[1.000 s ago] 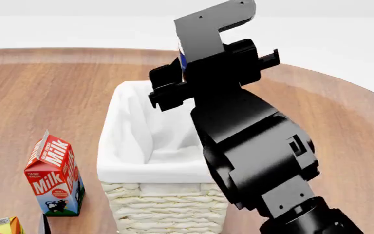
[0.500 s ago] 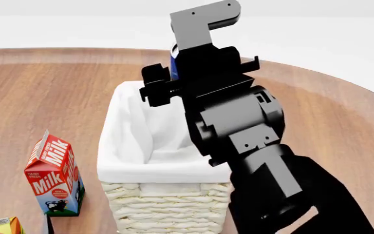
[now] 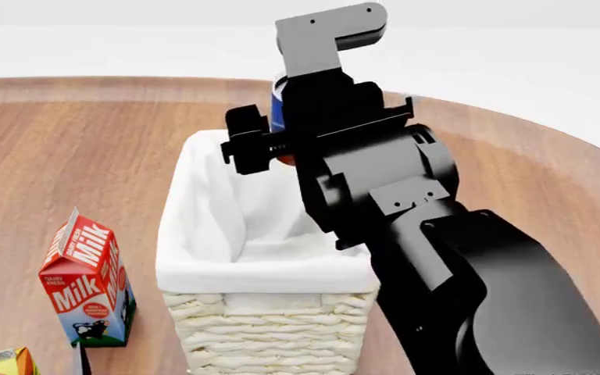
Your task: Pick up the alphabet soup, and put it in the basket.
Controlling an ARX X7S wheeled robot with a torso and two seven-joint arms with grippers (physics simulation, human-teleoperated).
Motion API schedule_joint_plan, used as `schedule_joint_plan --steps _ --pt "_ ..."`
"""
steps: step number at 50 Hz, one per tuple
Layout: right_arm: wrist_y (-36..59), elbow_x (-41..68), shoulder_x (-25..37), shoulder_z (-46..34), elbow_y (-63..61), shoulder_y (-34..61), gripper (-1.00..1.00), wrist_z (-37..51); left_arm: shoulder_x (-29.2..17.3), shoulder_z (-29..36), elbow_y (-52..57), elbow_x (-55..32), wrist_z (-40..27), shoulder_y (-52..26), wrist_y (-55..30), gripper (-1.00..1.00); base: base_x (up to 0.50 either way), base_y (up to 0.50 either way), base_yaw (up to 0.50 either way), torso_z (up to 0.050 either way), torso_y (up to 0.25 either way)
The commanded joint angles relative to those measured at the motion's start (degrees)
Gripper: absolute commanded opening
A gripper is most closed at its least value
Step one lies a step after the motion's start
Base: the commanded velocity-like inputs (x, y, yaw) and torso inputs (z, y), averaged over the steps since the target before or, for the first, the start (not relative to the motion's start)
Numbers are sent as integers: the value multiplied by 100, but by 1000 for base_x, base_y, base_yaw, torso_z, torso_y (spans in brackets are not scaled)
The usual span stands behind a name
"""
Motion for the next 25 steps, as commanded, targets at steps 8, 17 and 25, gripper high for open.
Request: schedule_joint_plan --steps 8,17,25 --pt "-152 769 -12 -694 -6 135 -100 -256 6 51 -3 23 -8 -13 -61 100 0 0 0 0 0" --pt "-113 727 -12 -784 -124 104 -100 -253 10 55 13 64 -59 -33 -179 100 0 0 0 0 1" --pt "-120 662 -12 -783 -245 99 -100 -212 30 33 93 252 -223 -19 -326 100 0 0 0 0 0"
